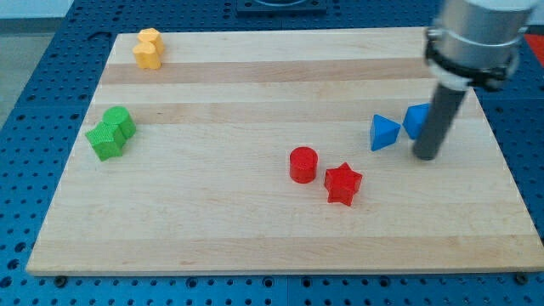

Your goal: Move the blue cube along with the blue triangle closer to the red star

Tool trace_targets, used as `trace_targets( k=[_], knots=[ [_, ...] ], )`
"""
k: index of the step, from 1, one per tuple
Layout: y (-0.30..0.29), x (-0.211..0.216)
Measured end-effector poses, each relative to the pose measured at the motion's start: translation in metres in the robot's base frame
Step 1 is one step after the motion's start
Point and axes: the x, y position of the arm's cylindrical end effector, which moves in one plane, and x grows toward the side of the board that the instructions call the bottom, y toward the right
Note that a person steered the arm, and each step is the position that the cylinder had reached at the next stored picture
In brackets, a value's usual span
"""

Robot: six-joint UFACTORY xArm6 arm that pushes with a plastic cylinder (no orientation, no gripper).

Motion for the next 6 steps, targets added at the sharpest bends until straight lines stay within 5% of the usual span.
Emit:
trace_targets(
  k=[1, 3, 6],
  knots=[
    [0.045, -0.03],
    [0.008, -0.067],
    [-0.071, 0.007]
  ],
)
